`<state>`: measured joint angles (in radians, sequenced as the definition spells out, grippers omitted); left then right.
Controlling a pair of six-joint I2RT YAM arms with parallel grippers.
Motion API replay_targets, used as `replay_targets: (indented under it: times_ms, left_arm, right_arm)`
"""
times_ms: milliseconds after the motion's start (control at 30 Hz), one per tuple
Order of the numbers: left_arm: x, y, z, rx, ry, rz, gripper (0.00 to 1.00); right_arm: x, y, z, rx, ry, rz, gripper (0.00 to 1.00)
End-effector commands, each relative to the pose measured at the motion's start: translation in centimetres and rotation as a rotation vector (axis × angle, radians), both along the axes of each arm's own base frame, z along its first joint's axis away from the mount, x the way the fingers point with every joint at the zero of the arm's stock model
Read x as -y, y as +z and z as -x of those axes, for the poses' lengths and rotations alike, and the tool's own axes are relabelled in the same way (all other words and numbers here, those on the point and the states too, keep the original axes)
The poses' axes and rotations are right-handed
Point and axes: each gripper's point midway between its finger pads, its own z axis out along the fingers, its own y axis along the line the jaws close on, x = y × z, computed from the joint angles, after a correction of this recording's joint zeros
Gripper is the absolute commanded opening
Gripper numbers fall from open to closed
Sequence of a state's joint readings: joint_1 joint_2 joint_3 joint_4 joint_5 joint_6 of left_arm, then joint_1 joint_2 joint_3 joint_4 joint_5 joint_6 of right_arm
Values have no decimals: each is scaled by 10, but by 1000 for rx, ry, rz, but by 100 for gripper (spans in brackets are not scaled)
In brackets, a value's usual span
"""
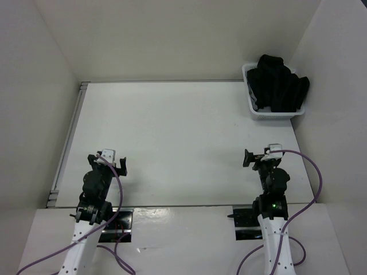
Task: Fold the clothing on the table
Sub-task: Grab the skirt from the pile
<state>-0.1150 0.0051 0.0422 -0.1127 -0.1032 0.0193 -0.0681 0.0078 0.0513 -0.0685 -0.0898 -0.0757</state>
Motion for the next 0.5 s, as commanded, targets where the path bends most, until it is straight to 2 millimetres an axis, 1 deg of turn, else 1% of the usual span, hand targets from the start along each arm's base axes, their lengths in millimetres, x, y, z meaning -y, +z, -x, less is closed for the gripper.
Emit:
replay_targets:
  times_ms: [0,333,367,400,433,467]
  left_arm:
    - [0,14,-2,110,9,28,100]
    - [0,14,-2,110,9,28,100]
    - [-2,19,-1,120,18,29,100]
    - [-2,24,-1,130,17,21,100]
    - [1,29,0,141,-6,1,100]
    - [5,40,1,165,-39,-15,100]
  right_arm:
    - [0,-2,0,48,-2,12,98]
    - [0,-2,0,48,-2,12,98]
    - [-3,3,0,58,16,23,98]
    - [-3,3,0,58,17,23,98]
    - [-5,9,1,70,30,39,98]
    - [-6,15,2,84,40,59,98]
